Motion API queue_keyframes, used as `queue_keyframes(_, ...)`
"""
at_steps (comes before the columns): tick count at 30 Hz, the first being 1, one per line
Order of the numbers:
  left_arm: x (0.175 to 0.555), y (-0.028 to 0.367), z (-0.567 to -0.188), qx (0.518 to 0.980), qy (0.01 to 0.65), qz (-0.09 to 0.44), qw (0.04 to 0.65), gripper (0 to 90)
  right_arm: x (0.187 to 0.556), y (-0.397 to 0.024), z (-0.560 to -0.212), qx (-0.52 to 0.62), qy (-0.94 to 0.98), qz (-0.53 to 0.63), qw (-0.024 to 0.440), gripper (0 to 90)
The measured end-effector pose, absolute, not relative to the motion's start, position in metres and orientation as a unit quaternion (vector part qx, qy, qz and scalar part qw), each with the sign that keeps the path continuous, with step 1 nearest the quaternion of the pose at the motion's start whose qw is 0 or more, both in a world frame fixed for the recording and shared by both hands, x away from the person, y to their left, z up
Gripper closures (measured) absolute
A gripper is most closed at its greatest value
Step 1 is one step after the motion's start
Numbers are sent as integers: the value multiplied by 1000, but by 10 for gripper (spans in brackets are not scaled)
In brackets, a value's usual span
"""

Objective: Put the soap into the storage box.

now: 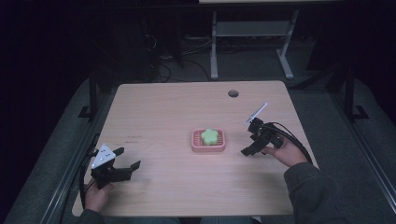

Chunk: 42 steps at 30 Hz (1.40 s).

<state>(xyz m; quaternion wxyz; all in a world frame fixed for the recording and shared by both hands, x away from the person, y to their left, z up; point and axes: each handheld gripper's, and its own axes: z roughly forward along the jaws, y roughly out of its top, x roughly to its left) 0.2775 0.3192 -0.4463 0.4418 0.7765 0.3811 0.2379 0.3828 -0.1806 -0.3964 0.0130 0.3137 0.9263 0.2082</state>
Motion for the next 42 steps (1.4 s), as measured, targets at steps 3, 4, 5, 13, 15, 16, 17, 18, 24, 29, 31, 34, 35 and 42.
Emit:
queue_keyframes(3,277,319,-446,776,381,238,441,142,381,-184,-399,317,925,209,13,203)
queue_keyframes(4,277,319,-446,776,381,238,441,141,381,-184,-399,317,925,209,13,203)
queue_keyframes(5,277,319,-446,777,381,238,442,141,380,-186,-400,319,925,206,11,203)
queue_keyframes(13,277,319,-447,776,382,238,441,142,373,-194,-405,327,921,212,9,203)
queue_keyframes(15,277,319,-447,776,382,239,441,141,371,-197,-407,326,922,209,9,204)
queue_keyframes(16,277,319,-447,776,382,239,442,141,369,-198,-408,327,921,211,11,206)
queue_keyframes(17,277,319,-446,776,382,239,441,141,368,-200,-408,327,920,214,8,209)
queue_keyframes(18,277,319,-446,776,382,239,441,142,367,-201,-409,328,920,214,9,209)
queue_keyframes(24,277,319,-447,777,382,238,440,142,361,-210,-416,336,917,213,7,209)
queue_keyframes(29,277,319,-447,777,382,238,440,141,357,-217,-418,340,915,218,8,209)
queue_keyframes(31,277,319,-447,777,381,238,440,141,355,-219,-419,341,914,218,9,209)
queue_keyframes(34,277,319,-447,777,381,238,442,141,352,-222,-420,343,913,218,10,209)
queue_keyframes(35,277,319,-447,777,381,238,442,141,351,-223,-421,344,913,218,11,209)
queue_keyframes(42,277,318,-447,778,381,237,441,141,342,-230,-427,350,910,223,12,209)
